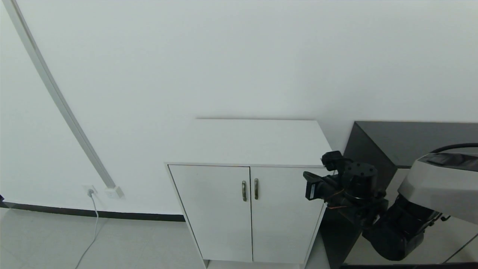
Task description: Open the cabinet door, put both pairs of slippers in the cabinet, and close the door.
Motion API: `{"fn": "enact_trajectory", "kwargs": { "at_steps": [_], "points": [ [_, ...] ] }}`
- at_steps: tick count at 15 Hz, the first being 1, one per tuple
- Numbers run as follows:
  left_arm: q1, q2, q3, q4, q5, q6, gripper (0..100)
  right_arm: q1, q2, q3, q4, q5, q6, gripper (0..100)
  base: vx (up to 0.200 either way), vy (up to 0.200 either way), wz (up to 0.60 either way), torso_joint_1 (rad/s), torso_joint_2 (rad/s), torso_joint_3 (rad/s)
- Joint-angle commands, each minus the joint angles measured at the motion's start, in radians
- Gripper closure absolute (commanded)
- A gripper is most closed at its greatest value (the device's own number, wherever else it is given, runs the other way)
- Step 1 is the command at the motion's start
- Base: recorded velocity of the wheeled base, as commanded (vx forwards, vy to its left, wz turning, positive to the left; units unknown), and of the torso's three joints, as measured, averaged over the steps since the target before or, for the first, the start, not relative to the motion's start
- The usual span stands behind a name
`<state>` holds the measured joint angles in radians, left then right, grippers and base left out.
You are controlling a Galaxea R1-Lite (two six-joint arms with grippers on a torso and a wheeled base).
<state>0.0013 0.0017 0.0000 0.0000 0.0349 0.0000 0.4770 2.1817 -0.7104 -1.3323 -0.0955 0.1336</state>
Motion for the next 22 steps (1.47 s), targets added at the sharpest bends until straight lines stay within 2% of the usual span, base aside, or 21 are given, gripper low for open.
{"fn": "enact_trajectory", "kwargs": {
  "at_steps": [1, 2, 4, 5, 6, 8, 14, 16, 18, 22],
  "points": [
    [0.0, 0.0, 0.0, 0.0, 0.0, 0.0, 100, -0.054, -0.079, 0.022, 0.005, -0.079, 0.0, 100, 0.0, 0.0, 0.0, 0.0, 0.0, 0.0],
    [0.0, 0.0, 0.0, 0.0, 0.0, 0.0, 100, -0.08, -0.097, 0.048, 0.007, -0.133, -0.003, 100, 0.0, 0.0, 0.0, 0.0, 0.0, 0.0],
    [0.0, 0.0, 0.0, 0.0, 0.0, -0.002, 100, -0.121, -0.151, 0.128, 0.005, -0.173, -0.005, 100, 0.0, 0.0, 0.0, 0.0, 0.0, 0.0],
    [0.0, 0.0, 0.0, 0.0, 0.0, -0.002, 100, -0.149, -0.204, 0.192, 0.005, -0.171, -0.005, 100, 0.0, 0.0, 0.0, 0.0, 0.0, 0.0],
    [0.0, 0.0, 0.0, 0.0, 0.0, -0.002, 100, -0.15, -0.207, 0.197, 0.007, -0.171, -0.005, 100, 0.0, 0.0, 0.0, 0.0, 0.0, 0.0],
    [0.0, 0.0, 0.0, 0.0, 0.0, -0.002, 100, -0.198, -0.353, 0.355, 0.007, -0.116, -0.006, 100, 0.0, 0.0, 0.0, 0.0, 0.0, 0.0],
    [0.0, 0.0, 0.0, 0.0, 0.0, -0.003, 100, -0.293, -0.58, 0.71, -0.004, -0.075, -0.032, 100, 0.0, 0.0, 0.0, 0.0, 0.0, 0.0],
    [0.0, 0.0, 0.0, 0.0, 0.0, -0.003, 100, -0.327, -0.695, 0.71, 0.128, -0.055, -0.016, 100, 0.0, 0.0, 0.0, 0.0, 0.0, 0.0],
    [0.0, 0.0, 0.0, 0.0, 0.0, -0.003, 100, -0.35, -0.876, 0.71, 0.352, 0.023, -0.023, 100, 0.0, 0.0, 0.0, 0.0, 0.0, 0.0],
    [0.0, 0.0, 0.0, 0.0, 0.0, -0.002, 100, -0.351, -1.171, 0.71, 0.742, 0.042, -0.037, 100, 0.0, 0.0, 0.0, 0.0, 0.0, 0.0]
  ]
}}
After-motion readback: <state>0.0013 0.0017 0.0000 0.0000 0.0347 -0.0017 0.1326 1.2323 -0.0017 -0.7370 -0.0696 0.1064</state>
